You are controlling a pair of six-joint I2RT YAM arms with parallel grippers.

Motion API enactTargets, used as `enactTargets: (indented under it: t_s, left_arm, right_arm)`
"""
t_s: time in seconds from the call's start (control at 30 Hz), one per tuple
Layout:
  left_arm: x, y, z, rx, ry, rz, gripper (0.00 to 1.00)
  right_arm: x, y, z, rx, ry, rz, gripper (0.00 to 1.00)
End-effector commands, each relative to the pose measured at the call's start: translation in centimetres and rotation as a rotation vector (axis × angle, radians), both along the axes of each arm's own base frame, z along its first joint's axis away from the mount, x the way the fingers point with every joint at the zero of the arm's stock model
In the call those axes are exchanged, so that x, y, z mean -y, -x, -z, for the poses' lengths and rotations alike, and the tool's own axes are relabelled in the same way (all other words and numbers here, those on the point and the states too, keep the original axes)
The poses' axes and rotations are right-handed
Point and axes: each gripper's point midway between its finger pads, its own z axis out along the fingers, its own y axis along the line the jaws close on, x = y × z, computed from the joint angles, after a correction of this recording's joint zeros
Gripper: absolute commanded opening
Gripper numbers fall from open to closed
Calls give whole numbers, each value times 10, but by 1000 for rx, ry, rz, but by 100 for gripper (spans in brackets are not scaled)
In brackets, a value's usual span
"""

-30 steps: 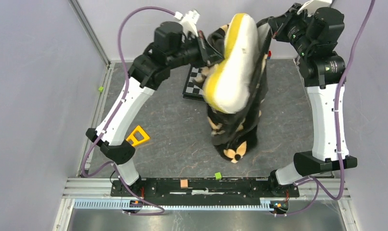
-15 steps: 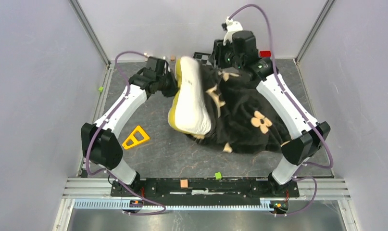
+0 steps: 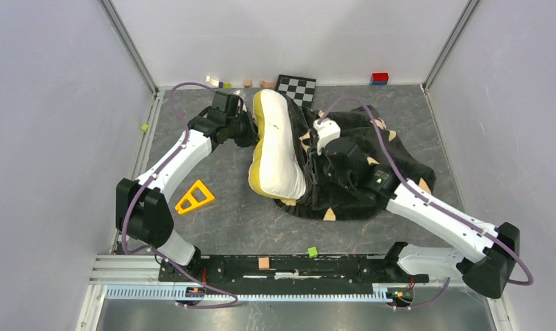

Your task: Put the pillow into the pillowcase

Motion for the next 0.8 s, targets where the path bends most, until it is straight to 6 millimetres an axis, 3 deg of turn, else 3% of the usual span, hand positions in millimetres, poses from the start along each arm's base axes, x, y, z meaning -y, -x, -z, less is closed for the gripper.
enactTargets:
  t_s: [0.0,0.4,0.63,0.7,0.77]
  left_arm:
    - [14,-3,-47,120,110,22,2]
    - [13,-2,-48,119,99,30,2]
    - [11,-3,-50,126,80,28,2]
    - [10,-4,-51,131,78,25,2]
    - [11,-5,-52,132,78,23,2]
  right_arm:
    - [0,3,46,-60,-32,65,35]
    - [-14,-12,80,-96,9,73,41]
    - [12,-21,98,-101,60,149,49]
    - [12,-21,98,-104,64,139,39]
    - [7,-19,93,-110,57,109,15]
